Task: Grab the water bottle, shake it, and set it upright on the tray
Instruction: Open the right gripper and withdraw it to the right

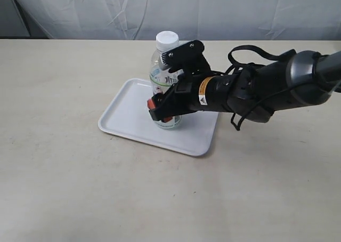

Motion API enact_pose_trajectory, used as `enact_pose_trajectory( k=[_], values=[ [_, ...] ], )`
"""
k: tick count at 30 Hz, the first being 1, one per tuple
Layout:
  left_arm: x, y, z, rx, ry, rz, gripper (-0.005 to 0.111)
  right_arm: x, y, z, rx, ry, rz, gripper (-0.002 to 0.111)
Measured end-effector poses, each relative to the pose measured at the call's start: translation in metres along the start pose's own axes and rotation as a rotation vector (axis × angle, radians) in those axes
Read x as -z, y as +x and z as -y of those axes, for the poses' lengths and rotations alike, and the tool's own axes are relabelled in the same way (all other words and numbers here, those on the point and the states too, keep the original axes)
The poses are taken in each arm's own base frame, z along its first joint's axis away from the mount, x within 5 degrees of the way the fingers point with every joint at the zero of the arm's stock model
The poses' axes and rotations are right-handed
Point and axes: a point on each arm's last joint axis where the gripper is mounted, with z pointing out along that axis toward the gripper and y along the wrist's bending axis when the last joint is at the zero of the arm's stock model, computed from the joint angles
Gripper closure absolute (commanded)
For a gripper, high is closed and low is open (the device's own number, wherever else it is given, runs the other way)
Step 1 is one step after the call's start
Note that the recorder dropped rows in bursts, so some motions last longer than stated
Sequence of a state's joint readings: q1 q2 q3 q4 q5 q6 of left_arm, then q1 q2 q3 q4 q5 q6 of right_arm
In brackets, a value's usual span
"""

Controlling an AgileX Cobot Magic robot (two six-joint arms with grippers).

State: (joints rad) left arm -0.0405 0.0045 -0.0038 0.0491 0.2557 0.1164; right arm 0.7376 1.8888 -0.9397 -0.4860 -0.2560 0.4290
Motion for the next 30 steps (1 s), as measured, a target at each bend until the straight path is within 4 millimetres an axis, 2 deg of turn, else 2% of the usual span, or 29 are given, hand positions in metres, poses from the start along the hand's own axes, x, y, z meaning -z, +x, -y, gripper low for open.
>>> enact_pose_trajectory(
  k=[8,11,13,14,15,16,17,18,19,21,23,25,26,30],
  values=[
    [0.0,0.0,0.0,0.0,0.0,0.0,0.106,0.001,0.012,0.004,-0.012,0.062,-0.139,0.03],
    [0.0,0.0,0.0,0.0,0.0,0.0,0.106,0.002,0.019,0.007,-0.013,0.094,-0.207,0.038],
    [0.0,0.0,0.0,0.0,0.0,0.0,0.106,0.003,0.022,0.009,-0.013,0.114,-0.251,0.052],
    [0.0,0.0,0.0,0.0,0.0,0.0,0.106,0.004,0.024,0.009,-0.013,0.121,-0.265,0.063],
    [0.0,0.0,0.0,0.0,0.0,0.0,0.106,0.005,0.026,0.011,-0.013,0.134,-0.293,0.07],
    [0.0,0.0,0.0,0.0,0.0,0.0,0.106,0.005,0.028,0.011,-0.013,0.142,-0.31,0.082],
    [0.0,0.0,0.0,0.0,0.0,0.0,0.106,0.007,0.031,0.013,-0.013,0.162,-0.352,0.089],
    [0.0,0.0,0.0,0.0,0.0,0.0,0.106,0.008,0.034,0.014,-0.013,0.175,-0.38,0.102],
    [0.0,0.0,0.0,0.0,0.0,0.0,0.106,0.01,0.038,0.016,-0.017,0.203,-0.439,0.109],
    [0.0,0.0,0.0,0.0,0.0,0.0,0.106,0.018,0.044,0.019,-0.046,0.248,-0.529,0.109],
    [0.0,0.0,0.0,0.0,0.0,0.0,0.106,0.031,0.039,0.019,-0.098,0.282,-0.569,0.109],
    [0.0,0.0,0.0,0.0,0.0,0.0,0.106,0.049,0.028,0.017,-0.141,0.284,-0.529,0.109],
    [0.0,0.0,0.0,0.0,0.0,0.0,0.106,0.066,0.02,0.014,-0.166,0.282,-0.492,0.109],
    [0.0,0.0,0.0,0.0,0.0,0.0,0.106,0.111,0.009,0.009,-0.22,0.287,-0.426,0.109]
  ],
)
